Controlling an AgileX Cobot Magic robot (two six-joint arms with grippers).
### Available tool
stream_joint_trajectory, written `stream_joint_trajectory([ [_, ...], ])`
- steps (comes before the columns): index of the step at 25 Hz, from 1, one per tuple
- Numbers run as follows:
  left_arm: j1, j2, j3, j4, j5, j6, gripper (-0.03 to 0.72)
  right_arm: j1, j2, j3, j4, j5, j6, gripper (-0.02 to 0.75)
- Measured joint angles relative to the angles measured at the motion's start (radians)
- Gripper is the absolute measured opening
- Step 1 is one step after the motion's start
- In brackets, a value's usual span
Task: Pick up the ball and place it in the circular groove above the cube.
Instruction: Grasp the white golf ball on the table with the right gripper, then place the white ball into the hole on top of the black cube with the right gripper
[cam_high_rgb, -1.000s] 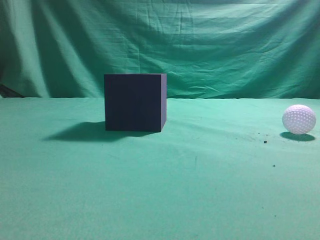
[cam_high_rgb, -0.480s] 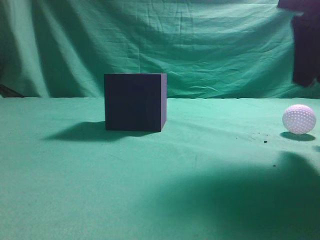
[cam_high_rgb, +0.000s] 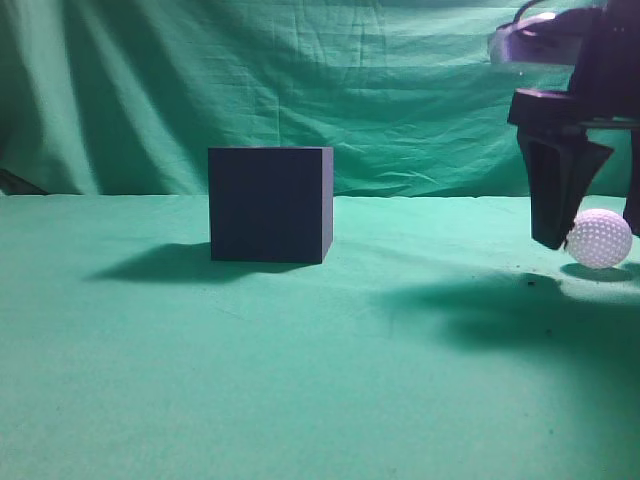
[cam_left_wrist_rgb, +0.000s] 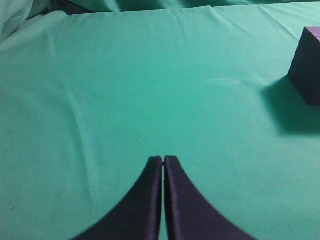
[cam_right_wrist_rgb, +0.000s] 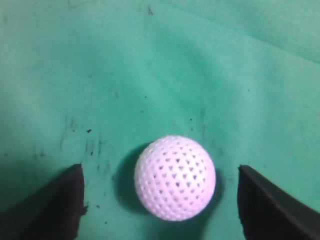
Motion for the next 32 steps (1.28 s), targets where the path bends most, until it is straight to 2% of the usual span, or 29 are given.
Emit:
stream_joint_trajectory([
  [6, 0.000, 0.000, 0.000, 0.000, 0.000, 0.000, 0.000, 0.000, 0.036, -0.002, -0.024, -0.042, 0.015, 0.575],
  [9, 0.000, 0.000, 0.000, 0.000, 0.000, 0.000, 0.000, 0.000, 0.053, -0.002, -0.057, -0.046, 0.069, 0.475],
  [12, 0.000, 0.000, 0.000, 0.000, 0.000, 0.000, 0.000, 0.000, 0.059, -0.002, -0.088, -0.046, 0.122, 0.314],
  [13, 0.000, 0.000, 0.000, 0.000, 0.000, 0.000, 0.000, 0.000, 0.059, -0.006, -0.091, -0.046, 0.127, 0.300],
  [18, 0.000, 0.000, 0.000, 0.000, 0.000, 0.000, 0.000, 0.000, 0.052, -0.089, -0.092, 0.038, 0.133, 0.313],
  [22, 0.000, 0.000, 0.000, 0.000, 0.000, 0.000, 0.000, 0.012, 0.009, -0.214, -0.035, 0.114, 0.100, 0.313],
  [27, 0.000, 0.000, 0.000, 0.000, 0.000, 0.000, 0.000, 0.120, -0.015, -0.387, 0.072, 0.187, 0.047, 0.313],
  [32, 0.000, 0.000, 0.000, 0.000, 0.000, 0.000, 0.000, 0.263, 0.053, -0.533, 0.095, 0.231, 0.032, 0.313],
])
